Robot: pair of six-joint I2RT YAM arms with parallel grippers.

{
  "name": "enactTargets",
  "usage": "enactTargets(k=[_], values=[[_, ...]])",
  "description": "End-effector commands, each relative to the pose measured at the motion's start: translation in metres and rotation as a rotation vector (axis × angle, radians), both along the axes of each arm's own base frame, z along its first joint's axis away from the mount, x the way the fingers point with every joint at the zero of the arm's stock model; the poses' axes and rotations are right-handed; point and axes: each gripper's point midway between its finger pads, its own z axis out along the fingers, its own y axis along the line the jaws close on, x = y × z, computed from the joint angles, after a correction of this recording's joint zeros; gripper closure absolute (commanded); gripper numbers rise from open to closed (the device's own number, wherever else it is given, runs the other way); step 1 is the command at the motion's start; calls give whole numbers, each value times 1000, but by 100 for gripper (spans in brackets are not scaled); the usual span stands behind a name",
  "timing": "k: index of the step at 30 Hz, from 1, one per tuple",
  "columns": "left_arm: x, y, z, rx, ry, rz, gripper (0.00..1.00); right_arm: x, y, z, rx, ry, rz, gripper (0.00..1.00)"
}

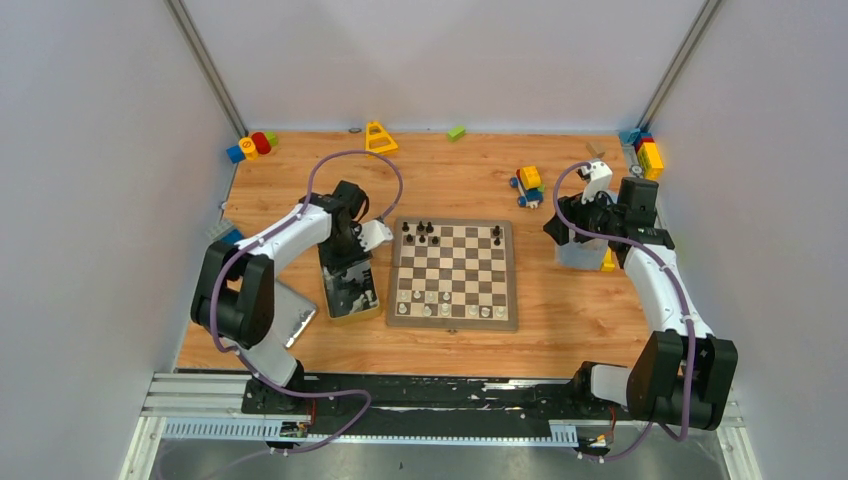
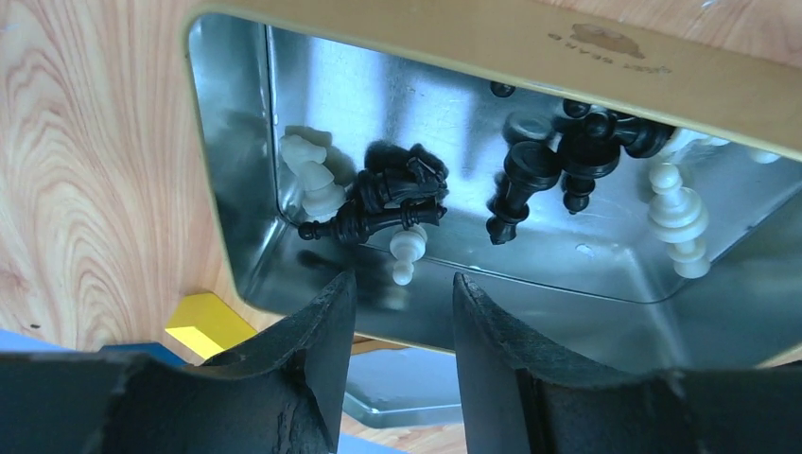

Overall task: Set up the chess pieces on the board
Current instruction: Pick up the chess piece from the storage box.

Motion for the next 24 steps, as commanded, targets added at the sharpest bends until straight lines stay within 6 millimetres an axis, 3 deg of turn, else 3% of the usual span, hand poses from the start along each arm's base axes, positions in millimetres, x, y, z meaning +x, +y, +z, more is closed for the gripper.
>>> enactTargets(k=[1, 10, 24], values=[[9, 9, -6, 41, -16, -20, 51, 7, 2, 17, 1, -52, 27, 30], [4, 20, -21, 95, 34, -36, 59, 6, 2, 15, 0, -45, 31, 30], [-4, 24, -28, 105, 78, -39, 69, 7, 2, 12, -2, -38, 31, 30]])
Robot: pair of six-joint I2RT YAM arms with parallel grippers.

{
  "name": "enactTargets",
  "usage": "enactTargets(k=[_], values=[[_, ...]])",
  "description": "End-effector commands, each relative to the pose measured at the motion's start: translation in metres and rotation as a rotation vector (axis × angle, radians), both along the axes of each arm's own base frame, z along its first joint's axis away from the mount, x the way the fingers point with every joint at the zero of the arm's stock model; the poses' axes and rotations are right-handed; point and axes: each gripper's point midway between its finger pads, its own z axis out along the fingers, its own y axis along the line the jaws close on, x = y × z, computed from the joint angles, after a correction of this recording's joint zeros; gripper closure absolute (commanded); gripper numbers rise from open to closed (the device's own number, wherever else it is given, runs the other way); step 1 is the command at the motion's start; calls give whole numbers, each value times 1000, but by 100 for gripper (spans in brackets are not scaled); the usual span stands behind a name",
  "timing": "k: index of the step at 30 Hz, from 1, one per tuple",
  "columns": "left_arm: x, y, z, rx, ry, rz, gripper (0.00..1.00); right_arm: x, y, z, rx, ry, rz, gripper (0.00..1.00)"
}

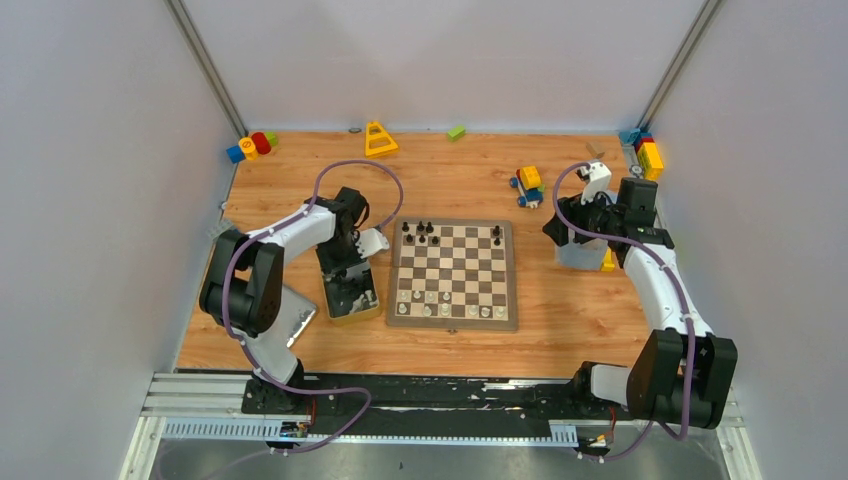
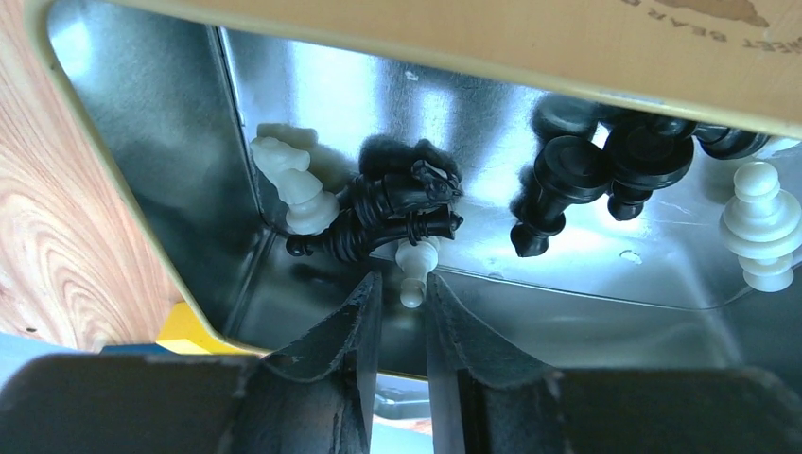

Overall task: Set up the chess pieces on the board
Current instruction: Pick up the chess piece from the storage box.

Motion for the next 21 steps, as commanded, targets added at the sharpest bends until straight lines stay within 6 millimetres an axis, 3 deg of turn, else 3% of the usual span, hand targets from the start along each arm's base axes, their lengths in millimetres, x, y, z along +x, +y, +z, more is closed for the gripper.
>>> enactTargets(k=[1, 9, 14, 21], values=[[-3, 1, -3, -8, 21, -6, 72, 8, 1, 14, -7, -47, 25, 30], [0, -10, 9, -63, 21, 6, 89, 8, 0, 14, -7, -43, 23, 30], [-1, -23, 41, -141, 14, 29, 94, 8, 1, 12, -6, -38, 25, 30], [-8, -60, 86, -279, -10, 22, 94, 8, 0, 14, -8, -42, 25, 30]])
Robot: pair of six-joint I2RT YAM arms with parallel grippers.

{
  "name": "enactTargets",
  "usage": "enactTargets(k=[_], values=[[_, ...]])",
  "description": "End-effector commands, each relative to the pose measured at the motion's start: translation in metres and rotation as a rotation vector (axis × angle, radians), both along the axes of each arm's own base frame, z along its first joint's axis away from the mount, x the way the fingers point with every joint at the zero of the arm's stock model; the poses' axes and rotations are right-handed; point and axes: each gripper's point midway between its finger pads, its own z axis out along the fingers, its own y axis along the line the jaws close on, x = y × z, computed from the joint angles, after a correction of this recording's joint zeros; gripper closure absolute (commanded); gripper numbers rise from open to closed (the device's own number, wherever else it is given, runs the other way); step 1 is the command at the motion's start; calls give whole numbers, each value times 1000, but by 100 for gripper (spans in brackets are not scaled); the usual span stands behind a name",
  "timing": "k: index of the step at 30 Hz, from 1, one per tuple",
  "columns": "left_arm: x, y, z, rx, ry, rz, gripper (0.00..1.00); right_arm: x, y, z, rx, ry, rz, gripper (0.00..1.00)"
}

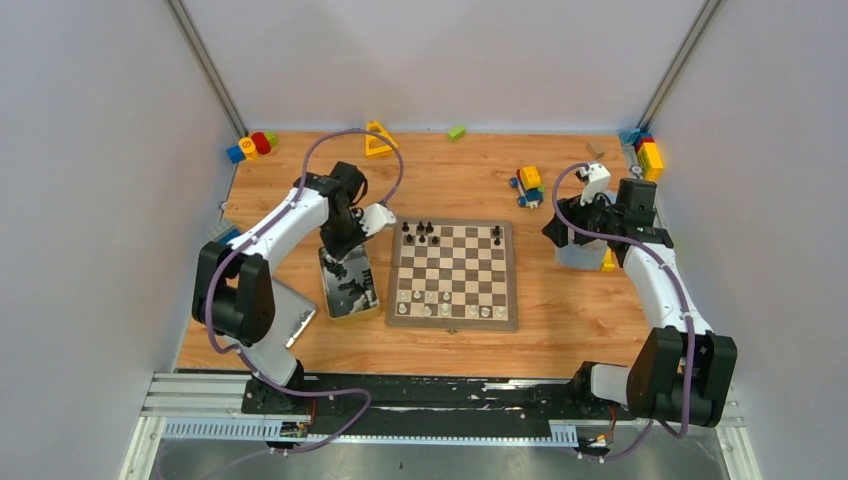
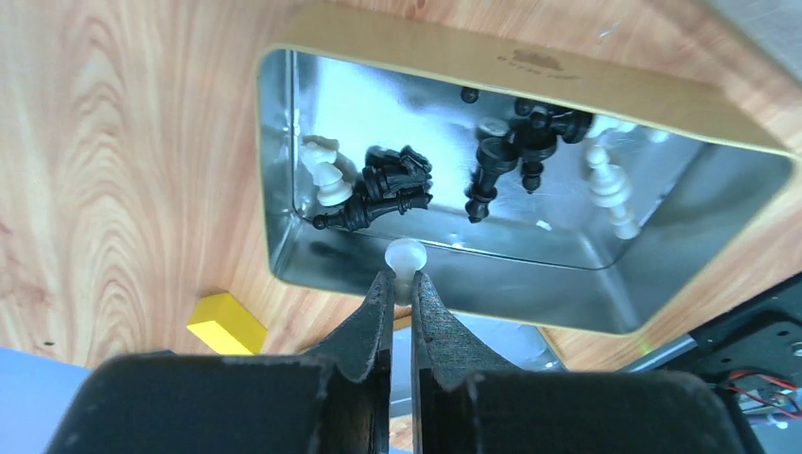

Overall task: Set up the chess pieces on the board
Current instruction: Place the chess piece on the chessboard.

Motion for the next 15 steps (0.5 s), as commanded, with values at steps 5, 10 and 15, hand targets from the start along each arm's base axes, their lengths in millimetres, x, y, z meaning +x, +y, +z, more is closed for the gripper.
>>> enactTargets(k=[5, 10, 15], values=[[-21, -70, 57, -144, -54, -60, 94, 10, 0, 21, -11, -68, 18, 30], [-30, -127, 66, -168, -59, -146, 93, 11, -2, 21, -18, -72, 14, 30], [-38, -188, 75, -190, -83, -261, 92, 10, -2, 22, -22, -75, 12, 30]])
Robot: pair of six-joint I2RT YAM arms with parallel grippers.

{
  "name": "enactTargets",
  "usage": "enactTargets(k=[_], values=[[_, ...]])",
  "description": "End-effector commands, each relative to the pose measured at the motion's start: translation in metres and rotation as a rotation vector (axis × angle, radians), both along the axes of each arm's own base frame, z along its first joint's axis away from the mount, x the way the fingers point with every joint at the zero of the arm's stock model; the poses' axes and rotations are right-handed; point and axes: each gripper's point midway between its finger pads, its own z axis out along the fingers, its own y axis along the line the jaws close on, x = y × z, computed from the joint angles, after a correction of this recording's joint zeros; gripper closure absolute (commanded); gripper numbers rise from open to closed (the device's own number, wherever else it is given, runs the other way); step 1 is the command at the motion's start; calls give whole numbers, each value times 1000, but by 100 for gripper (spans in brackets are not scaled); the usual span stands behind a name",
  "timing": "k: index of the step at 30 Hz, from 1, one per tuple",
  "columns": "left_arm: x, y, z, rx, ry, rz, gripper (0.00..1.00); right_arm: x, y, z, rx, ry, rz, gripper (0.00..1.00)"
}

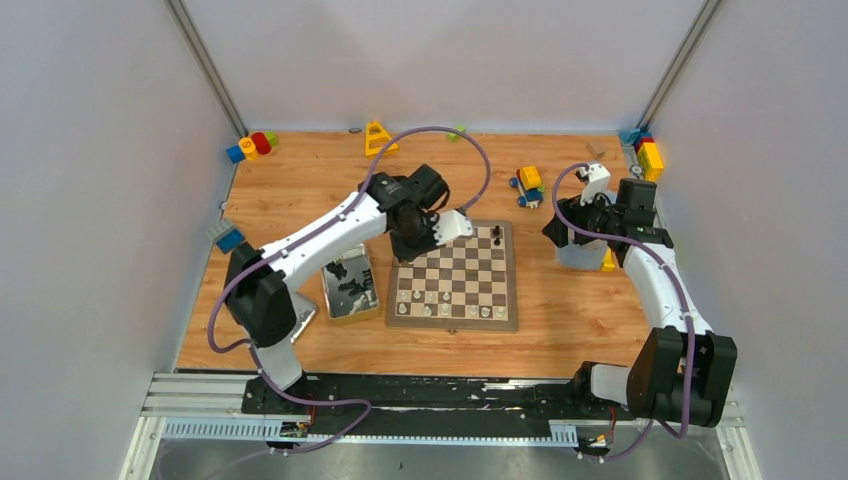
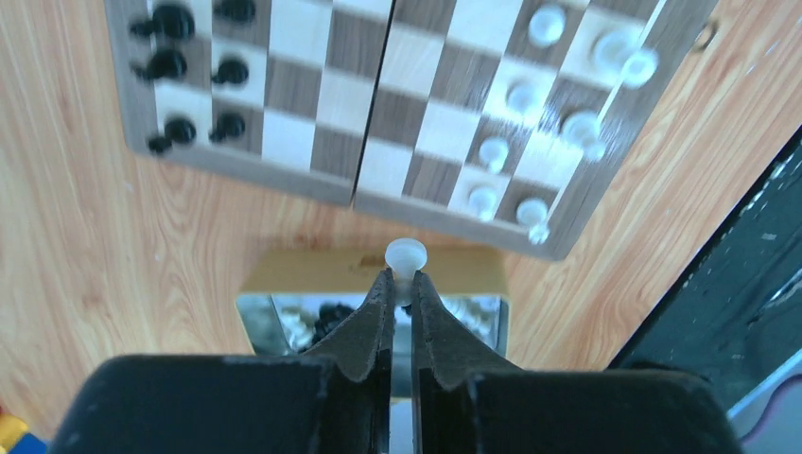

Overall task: Set up the chess pieces on the board
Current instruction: Place the chess piece on the chessboard.

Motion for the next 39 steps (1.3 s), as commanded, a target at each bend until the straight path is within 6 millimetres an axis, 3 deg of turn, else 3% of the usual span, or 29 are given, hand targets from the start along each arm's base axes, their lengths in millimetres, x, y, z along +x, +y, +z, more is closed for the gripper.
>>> enactTargets(k=[1, 7, 13, 27, 39], values=[[-9, -44, 0, -11, 16, -39, 92, 10, -2, 22, -18, -75, 13, 30], [-26, -102, -11, 8, 10, -164, 92, 10, -1, 23, -17, -75, 15, 30], [-36, -129, -32, 45, 29, -230, 90, 10, -1, 23, -17, -78, 17, 30], [-45, -137, -70, 116, 96, -261, 88, 9, -1, 21, -20, -75, 23, 30], [-50, -140, -80, 133, 117, -271, 87, 9, -1, 21, -22, -73, 22, 30]])
